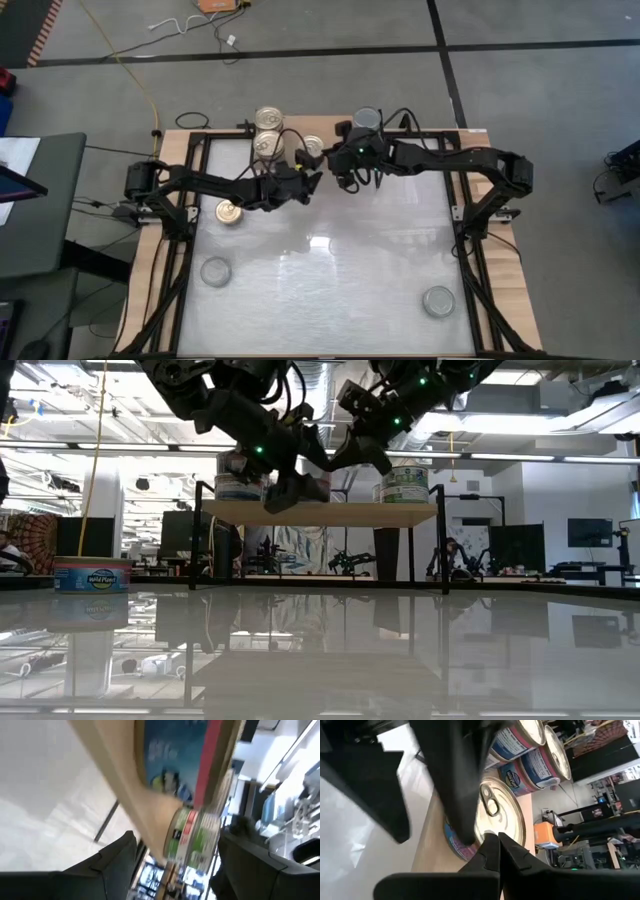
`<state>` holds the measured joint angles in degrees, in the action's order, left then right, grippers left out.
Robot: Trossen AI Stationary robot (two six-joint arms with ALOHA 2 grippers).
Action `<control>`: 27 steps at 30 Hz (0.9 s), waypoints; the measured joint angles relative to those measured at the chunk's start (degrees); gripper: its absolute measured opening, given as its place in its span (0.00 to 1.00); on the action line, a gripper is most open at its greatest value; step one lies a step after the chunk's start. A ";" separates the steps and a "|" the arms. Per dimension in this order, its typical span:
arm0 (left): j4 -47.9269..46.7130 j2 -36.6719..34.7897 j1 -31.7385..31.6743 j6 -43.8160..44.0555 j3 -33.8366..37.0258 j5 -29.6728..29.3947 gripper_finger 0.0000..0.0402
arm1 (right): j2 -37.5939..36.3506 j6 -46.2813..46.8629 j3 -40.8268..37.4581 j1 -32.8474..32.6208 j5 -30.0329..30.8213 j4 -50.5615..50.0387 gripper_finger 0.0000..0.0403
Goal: Stack canned seafood by type on shelf
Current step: Stack the blue pink tuna can on top of the other blue pink tuna can on the shelf
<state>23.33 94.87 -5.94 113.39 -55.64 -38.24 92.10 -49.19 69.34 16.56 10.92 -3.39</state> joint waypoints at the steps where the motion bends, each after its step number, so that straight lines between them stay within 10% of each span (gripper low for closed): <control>1: 0.03 0.00 0.09 -0.08 0.02 0.78 0.67 | 0.01 0.03 0.67 -0.08 0.08 -1.11 0.04; 8: 0.48 0.00 0.57 -9.13 0.02 4.46 0.67 | -6.47 5.25 3.66 -0.55 -0.09 -12.16 0.05; 20: 0.56 -7.55 3.63 -48.34 0.00 12.63 0.67 | -27.21 43.06 3.75 -2.91 -0.45 -47.79 0.05; 27: -6.36 -16.17 7.28 -62.12 -0.02 12.51 0.67 | -34.63 56.99 -4.53 -12.64 -0.66 -46.89 0.06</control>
<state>16.97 78.69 1.34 51.26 -55.66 -25.74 57.47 7.80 64.81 3.93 10.26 -50.28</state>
